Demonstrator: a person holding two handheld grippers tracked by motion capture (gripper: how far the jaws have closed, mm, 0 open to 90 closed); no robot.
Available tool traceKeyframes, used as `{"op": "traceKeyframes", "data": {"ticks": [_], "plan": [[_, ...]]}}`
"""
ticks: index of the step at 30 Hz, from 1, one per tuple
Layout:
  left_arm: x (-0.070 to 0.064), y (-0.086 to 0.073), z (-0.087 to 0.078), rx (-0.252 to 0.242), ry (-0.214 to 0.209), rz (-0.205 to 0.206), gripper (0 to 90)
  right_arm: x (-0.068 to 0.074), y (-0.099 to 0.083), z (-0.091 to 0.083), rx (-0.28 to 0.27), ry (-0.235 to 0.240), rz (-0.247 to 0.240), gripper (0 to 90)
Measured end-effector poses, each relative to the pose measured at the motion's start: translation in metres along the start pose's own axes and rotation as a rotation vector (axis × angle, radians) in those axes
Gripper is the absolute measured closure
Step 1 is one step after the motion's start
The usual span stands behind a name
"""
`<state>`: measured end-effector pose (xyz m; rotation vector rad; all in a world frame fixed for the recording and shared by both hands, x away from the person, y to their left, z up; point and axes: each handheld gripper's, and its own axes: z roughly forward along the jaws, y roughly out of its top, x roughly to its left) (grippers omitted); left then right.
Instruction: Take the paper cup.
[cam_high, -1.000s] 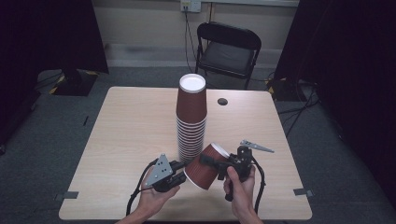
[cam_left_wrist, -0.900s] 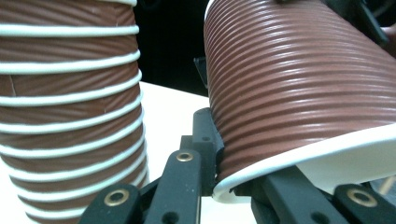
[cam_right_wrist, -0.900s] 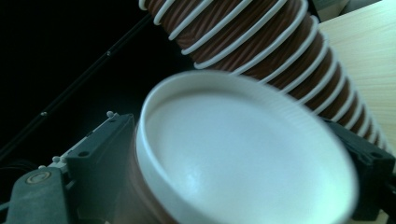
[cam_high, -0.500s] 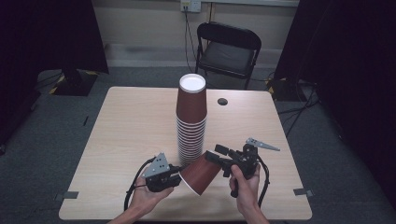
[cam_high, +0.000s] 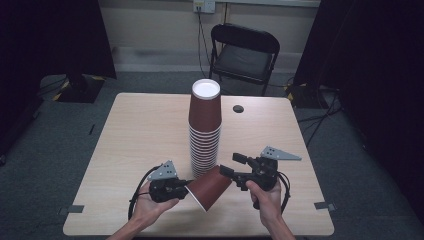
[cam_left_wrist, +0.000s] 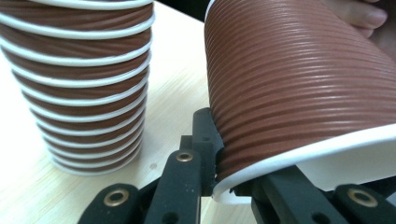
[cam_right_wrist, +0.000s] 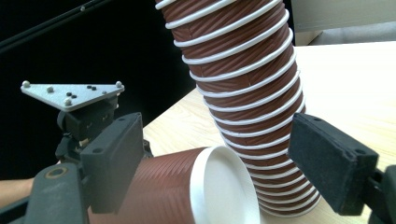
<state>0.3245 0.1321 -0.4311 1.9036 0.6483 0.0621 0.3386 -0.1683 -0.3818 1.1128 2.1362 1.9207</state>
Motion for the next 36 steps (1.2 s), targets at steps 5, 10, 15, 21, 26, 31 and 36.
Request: {"op": "traceKeyframes", "data": {"ticks": [5, 10, 15, 21, 26, 31, 36], "plan": [[0.004, 0.001, 0.000, 0.032, -0.018, -0.029, 83.9, 0.000, 0.002, -0.001, 0.025, -0.007, -0.026, 12.3], [0.006, 0.002, 0.001, 0.079, -0.008, -0.051, 83.9, -0.001, 0.000, -0.002, 0.058, -0.017, -0.035, 14.9], [0.006, 0.002, 0.002, 0.104, -0.011, -0.069, 84.0, 0.006, -0.001, -0.006, 0.083, 0.009, -0.127, 14.0], [0.002, 0.006, 0.004, 0.151, -0.022, -0.072, 84.2, 0.014, -0.003, -0.011, 0.145, 0.052, -0.221, 14.3], [0.001, 0.008, 0.007, 0.211, -0.041, -0.072, 84.3, 0.021, -0.007, -0.008, 0.220, 0.085, -0.307, 14.2], [-0.001, 0.012, 0.006, 0.261, -0.036, -0.057, 84.3, 0.026, -0.013, -0.004, 0.275, 0.099, -0.366, 13.6], [-0.001, 0.017, 0.003, 0.307, -0.023, -0.050, 84.4, 0.035, -0.016, 0.000, 0.324, 0.114, -0.470, 13.5]]}}
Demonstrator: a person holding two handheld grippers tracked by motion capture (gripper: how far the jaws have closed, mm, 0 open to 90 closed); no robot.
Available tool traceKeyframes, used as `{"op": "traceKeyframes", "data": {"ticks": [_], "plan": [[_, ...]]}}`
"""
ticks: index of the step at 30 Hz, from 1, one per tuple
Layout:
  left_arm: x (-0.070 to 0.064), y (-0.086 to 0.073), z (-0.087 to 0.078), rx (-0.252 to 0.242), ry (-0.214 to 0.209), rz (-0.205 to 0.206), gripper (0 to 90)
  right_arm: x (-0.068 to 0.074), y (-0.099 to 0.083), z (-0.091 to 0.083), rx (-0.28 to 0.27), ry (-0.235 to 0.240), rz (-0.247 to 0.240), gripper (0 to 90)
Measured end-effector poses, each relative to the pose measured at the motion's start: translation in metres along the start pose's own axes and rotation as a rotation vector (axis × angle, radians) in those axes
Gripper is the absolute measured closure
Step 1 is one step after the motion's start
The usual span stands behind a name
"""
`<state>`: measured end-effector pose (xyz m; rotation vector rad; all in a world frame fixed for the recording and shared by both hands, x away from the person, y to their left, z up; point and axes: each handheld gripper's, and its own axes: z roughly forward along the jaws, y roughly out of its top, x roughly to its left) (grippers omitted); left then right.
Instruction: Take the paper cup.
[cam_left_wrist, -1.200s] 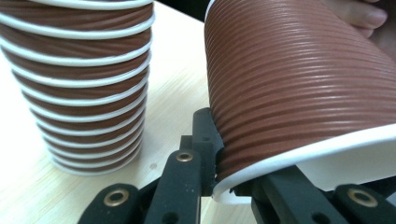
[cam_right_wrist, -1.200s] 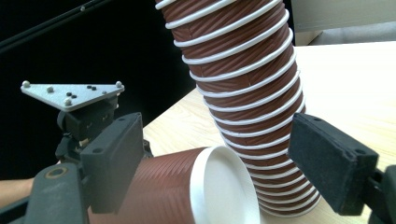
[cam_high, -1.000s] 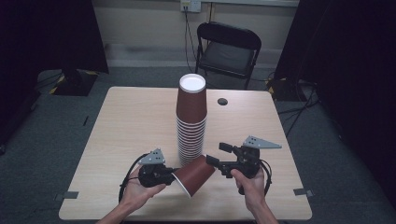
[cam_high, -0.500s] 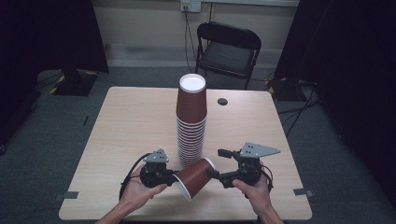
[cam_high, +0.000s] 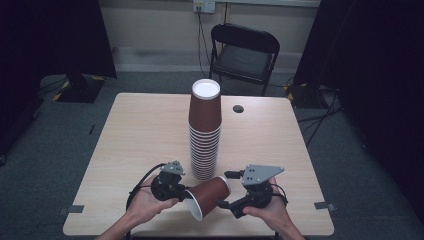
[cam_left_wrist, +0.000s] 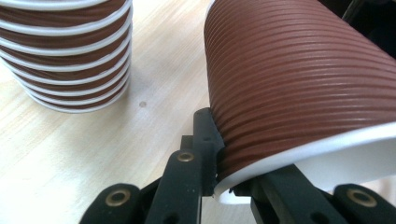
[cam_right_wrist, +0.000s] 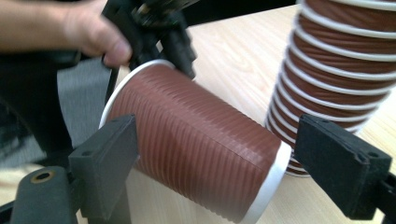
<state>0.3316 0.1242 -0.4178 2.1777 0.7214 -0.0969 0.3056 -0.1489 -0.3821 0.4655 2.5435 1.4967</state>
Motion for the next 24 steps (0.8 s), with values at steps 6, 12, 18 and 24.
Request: {"op": "traceKeyframes", "data": {"ticks": [6, 12, 18, 24], "plan": [[0.001, 0.007, -0.001, 0.062, -0.005, -0.007, 84.5, 0.012, 0.010, 0.007, 0.076, -0.005, -0.123, 13.5], [0.003, 0.015, -0.003, 0.076, -0.018, -0.010, 84.6, 0.019, 0.012, 0.015, 0.127, 0.004, -0.225, 13.6], [0.003, 0.018, -0.006, 0.131, -0.033, 0.003, 84.8, 0.026, 0.012, 0.023, 0.166, -0.022, -0.305, 13.2], [0.007, 0.020, -0.003, 0.151, -0.075, -0.016, 85.0, 0.028, 0.011, 0.031, 0.196, -0.026, -0.367, 10.4]]}}
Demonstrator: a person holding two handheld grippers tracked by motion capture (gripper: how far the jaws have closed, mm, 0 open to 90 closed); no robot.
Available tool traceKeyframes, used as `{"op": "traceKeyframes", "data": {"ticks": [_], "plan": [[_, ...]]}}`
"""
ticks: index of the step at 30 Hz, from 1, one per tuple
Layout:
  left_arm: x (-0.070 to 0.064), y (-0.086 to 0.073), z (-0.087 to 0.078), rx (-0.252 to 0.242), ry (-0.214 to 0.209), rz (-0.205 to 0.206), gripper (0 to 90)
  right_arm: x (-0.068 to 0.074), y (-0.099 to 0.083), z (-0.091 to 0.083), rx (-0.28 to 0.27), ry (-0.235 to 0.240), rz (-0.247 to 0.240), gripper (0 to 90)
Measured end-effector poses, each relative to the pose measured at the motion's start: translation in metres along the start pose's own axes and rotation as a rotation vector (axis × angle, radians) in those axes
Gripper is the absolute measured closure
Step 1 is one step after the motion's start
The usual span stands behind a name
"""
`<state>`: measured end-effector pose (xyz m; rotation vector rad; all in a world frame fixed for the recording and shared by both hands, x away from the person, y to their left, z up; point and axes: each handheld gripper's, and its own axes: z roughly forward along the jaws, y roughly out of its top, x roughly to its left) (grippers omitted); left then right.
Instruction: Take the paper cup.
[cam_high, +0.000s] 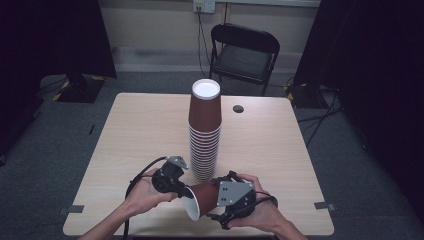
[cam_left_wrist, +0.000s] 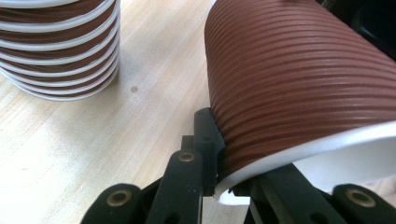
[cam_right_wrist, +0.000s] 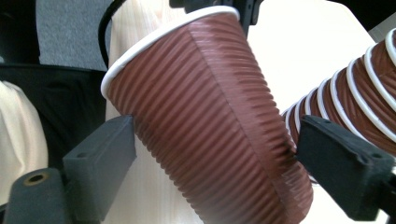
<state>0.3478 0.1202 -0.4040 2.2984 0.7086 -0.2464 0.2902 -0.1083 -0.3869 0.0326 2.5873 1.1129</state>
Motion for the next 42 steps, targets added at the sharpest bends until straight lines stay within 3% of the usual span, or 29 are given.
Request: {"op": "traceKeyframes", "data": {"ticks": [3, 4, 5, 14, 20, 23, 26, 28, 31, 35, 36, 41, 42], "plan": [[0.004, 0.004, 0.001, 0.021, -0.032, 0.000, 84.9, 0.000, 0.000, 0.001, 0.008, -0.001, -0.010, 9.8], [0.003, 0.008, 0.000, 0.050, -0.008, 0.004, 84.9, 0.001, 0.000, 0.004, 0.022, -0.008, -0.039, 9.1], [0.004, 0.009, 0.000, 0.067, -0.011, 0.011, 85.0, 0.002, 0.001, 0.006, 0.036, -0.013, -0.046, 8.6], [0.004, 0.017, 0.004, 0.123, -0.011, 0.023, 85.3, 0.008, 0.000, 0.017, 0.070, -0.019, -0.112, 8.2], [0.002, 0.023, 0.008, 0.126, -0.029, 0.024, 85.3, 0.010, 0.000, 0.023, 0.085, -0.024, -0.129, 7.7], [0.000, 0.026, 0.009, 0.128, -0.019, 0.031, 85.4, 0.013, 0.000, 0.028, 0.103, -0.060, -0.146, 7.6], [-0.001, 0.026, 0.009, 0.111, -0.016, 0.021, 85.4, 0.011, -0.001, 0.029, 0.097, -0.053, -0.140, 7.6], [0.000, 0.028, 0.010, 0.104, -0.022, 0.015, 85.3, 0.013, -0.001, 0.031, 0.110, -0.088, -0.151, 7.7], [-0.001, 0.028, 0.011, 0.107, -0.017, 0.023, 85.3, 0.012, -0.001, 0.034, 0.117, -0.085, -0.154, 7.7], [-0.003, 0.031, 0.013, 0.083, -0.052, 0.015, 85.3, 0.014, -0.002, 0.038, 0.117, -0.102, -0.159, 8.0], [-0.006, 0.032, 0.014, 0.090, -0.038, 0.034, 85.3, 0.014, -0.001, 0.039, 0.123, -0.098, -0.158, 8.5], [-0.005, 0.031, 0.014, 0.073, -0.043, 0.030, 85.2, 0.013, -0.002, 0.039, 0.115, -0.093, -0.150, 9.4], [-0.006, 0.031, 0.014, 0.076, -0.024, 0.045, 85.1, 0.014, -0.002, 0.039, 0.114, -0.096, -0.145, 9.8]]}}
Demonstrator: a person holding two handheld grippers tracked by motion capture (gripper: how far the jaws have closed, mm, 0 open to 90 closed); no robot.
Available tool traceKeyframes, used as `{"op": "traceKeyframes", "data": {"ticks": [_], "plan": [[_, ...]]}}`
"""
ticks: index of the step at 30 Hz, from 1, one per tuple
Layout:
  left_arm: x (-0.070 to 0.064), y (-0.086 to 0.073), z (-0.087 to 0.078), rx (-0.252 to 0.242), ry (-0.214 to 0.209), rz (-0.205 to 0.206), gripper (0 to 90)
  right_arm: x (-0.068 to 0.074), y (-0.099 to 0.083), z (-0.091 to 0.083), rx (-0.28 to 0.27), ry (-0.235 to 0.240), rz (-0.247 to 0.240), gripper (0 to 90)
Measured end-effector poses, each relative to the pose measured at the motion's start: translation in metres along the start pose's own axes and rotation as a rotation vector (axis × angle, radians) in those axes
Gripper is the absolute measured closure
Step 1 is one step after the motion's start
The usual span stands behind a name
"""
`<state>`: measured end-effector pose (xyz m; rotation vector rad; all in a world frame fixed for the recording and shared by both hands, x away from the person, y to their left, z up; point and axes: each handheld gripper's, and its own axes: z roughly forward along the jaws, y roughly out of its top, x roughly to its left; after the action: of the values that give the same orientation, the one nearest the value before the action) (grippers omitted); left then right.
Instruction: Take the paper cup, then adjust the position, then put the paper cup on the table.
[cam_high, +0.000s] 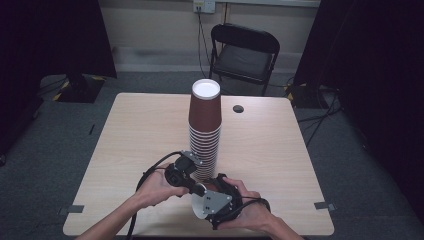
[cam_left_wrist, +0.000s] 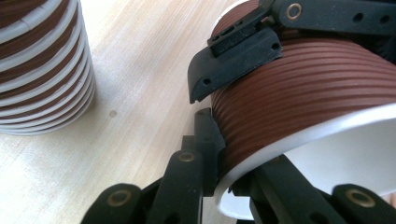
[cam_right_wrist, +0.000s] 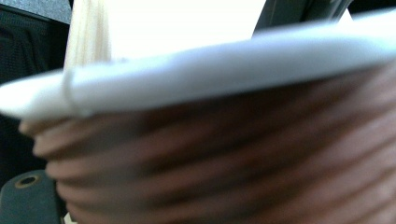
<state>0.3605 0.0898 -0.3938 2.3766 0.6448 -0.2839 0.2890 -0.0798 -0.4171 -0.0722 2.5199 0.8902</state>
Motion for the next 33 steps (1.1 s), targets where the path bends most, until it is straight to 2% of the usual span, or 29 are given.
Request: {"op": "traceKeyframes", "data": {"ticks": [3, 4, 5, 6, 7, 8, 9, 11, 12, 13, 14, 15, 16, 17, 19, 20, 25, 26, 28, 30, 31, 32, 33], "plan": [[0.000, -0.001, 0.000, -0.024, 0.000, 0.000, 84.5, 0.001, 0.000, 0.000, -0.005, -0.006, 0.012, 10.3], [0.001, -0.003, -0.001, -0.059, 0.003, 0.021, 82.2, -0.002, 0.000, -0.001, -0.009, -0.006, -0.006, 10.5], [0.001, -0.003, -0.001, -0.059, 0.003, 0.021, 78.4, -0.002, 0.000, -0.001, -0.009, -0.006, -0.006, 10.5], [0.000, -0.004, -0.001, -0.062, 0.019, 0.026, 78.9, -0.002, 0.000, -0.002, -0.015, -0.012, 0.014, 10.7], [0.000, -0.005, -0.002, -0.063, 0.042, 0.049, 76.3, -0.002, 0.000, -0.002, -0.020, -0.012, 0.018, 10.7], [0.000, -0.005, -0.002, -0.063, 0.042, 0.049, 71.7, -0.002, 0.000, -0.003, -0.021, -0.018, 0.023, 10.7], [0.000, -0.007, -0.002, -0.101, 0.026, 0.034, 70.3, -0.002, -0.001, -0.004, -0.022, -0.025, 0.026, 10.7], [0.001, -0.007, -0.003, -0.103, 0.037, 0.039, 63.5, -0.003, -0.001, -0.005, -0.028, -0.021, 0.034, 10.7], [0.003, -0.009, -0.004, -0.136, 0.052, 0.014, 61.0, -0.003, -0.002, -0.005, -0.033, -0.026, 0.040, 10.7], [0.003, -0.009, -0.004, -0.136, 0.052, 0.014, 57.4, -0.003, -0.002, -0.005, -0.033, -0.026, 0.040, 10.7], [0.005, -0.010, -0.005, -0.156, 0.056, 0.010, 52.1, -0.005, -0.003, -0.006, -0.037, -0.025, 0.058, 10.7], [0.005, -0.012, -0.005, -0.182, 0.071, 0.009, 52.1, -0.005, -0.003, -0.006, -0.037, -0.025, 0.058, 10.7], [0.005, -0.015, -0.007, -0.226, 0.089, 0.008, 45.8, -0.006, -0.006, -0.005, -0.044, -0.021, 0.077, 10.7], [0.005, -0.015, -0.007, -0.226, 0.089, 0.008, 42.5, -0.006, -0.008, -0.005, -0.043, -0.023, 0.090, 10.7], [0.006, -0.018, -0.010, -0.255, 0.110, 0.013, 40.2, -0.007, -0.009, -0.004, -0.044, -0.020, 0.092, 10.7], [0.006, -0.020, -0.012, -0.285, 0.123, 0.034, 38.2, -0.007, -0.011, -0.004, -0.047, -0.026, 0.105, 10.7], [0.007, -0.024, -0.014, -0.310, 0.151, 0.044, 33.8, -0.008, -0.013, -0.006, -0.069, -0.029, 0.126, 10.7], [0.006, -0.026, -0.015, -0.335, 0.163, 0.049, 32.5, -0.008, -0.013, -0.007, -0.074, -0.033, 0.142, 10.7], [0.006, -0.027, -0.016, -0.352, 0.166, 0.053, 31.9, -0.009, -0.014, -0.007, -0.077, -0.035, 0.146, 10.7], [0.006, -0.029, -0.018, -0.378, 0.175, 0.045, 29.4, -0.011, -0.018, -0.008, -0.085, -0.044, 0.179, 10.7], [0.006, -0.030, -0.020, -0.390, 0.183, 0.040, 29.4, -0.011, -0.018, -0.008, -0.085, -0.044, 0.179, 10.7], [0.007, -0.032, -0.022, -0.414, 0.194, 0.039, 27.7, -0.013, -0.022, -0.008, -0.092, -0.049, 0.207, 10.7], [0.007, -0.032, -0.022, -0.414, 0.194, 0.039, 27.6, -0.013, -0.022, -0.008, -0.092, -0.049, 0.207, 10.7]]}}
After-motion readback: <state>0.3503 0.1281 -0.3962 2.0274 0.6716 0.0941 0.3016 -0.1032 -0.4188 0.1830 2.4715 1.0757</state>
